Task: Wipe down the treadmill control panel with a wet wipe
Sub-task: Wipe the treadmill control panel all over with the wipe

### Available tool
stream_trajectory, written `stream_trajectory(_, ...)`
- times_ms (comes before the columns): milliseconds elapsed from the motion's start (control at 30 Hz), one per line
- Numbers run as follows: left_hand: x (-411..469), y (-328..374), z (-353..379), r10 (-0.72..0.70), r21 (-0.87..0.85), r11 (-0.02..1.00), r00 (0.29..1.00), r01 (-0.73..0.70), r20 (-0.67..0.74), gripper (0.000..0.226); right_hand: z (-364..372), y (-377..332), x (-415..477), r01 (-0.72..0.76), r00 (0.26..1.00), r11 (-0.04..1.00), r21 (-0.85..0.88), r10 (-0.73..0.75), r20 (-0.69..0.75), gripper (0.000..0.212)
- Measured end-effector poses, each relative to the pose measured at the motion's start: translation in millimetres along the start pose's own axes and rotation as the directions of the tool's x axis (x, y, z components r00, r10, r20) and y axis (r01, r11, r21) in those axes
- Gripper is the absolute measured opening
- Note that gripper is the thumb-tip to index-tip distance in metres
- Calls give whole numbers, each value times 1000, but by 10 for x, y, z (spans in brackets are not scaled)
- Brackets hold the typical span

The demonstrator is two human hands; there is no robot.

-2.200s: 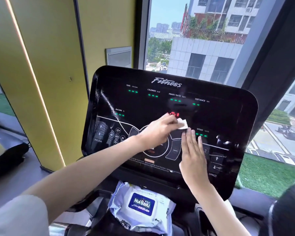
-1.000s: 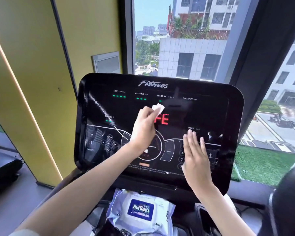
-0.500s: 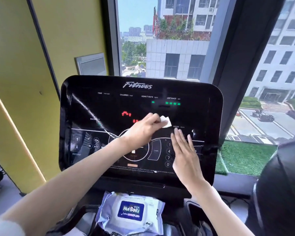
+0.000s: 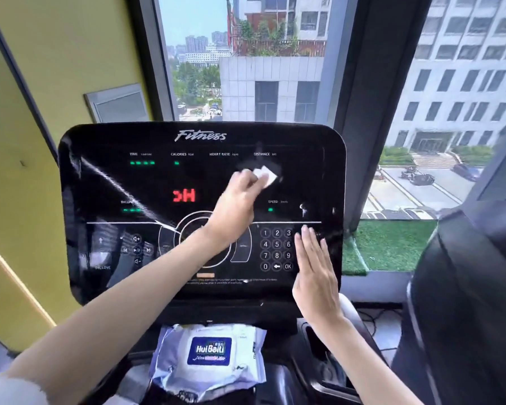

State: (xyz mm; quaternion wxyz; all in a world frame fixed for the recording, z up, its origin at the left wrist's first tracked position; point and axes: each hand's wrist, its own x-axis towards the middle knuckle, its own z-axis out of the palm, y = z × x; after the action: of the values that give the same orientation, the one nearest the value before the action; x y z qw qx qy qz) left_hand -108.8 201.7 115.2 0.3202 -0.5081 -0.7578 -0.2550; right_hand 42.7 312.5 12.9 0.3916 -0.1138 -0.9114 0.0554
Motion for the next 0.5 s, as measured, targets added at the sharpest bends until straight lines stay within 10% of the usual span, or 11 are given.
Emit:
stream_trajectory(100, -110, 21, 23, 353, 0, 931, 899, -365, 261, 67, -4, 4, -17, 13, 1000, 1000, -25, -13, -6, 67)
stream_trajectory(233, 123, -60, -2, -182, -146, 976, 976, 164, -122, 45, -32, 27, -24, -9, 1000, 999, -44, 9, 2, 68)
stream_trajectory(400, -35, 171, 107, 282, -35, 959, 945, -280, 166, 65, -61, 92, 14, -20, 1000, 998, -54, 22, 23, 73)
stream_trajectory(500, 175, 136, 124, -44, -96, 994, 999, 43, -5, 61, -53, 95, 17, -26, 999, 999, -42, 27, 21, 71)
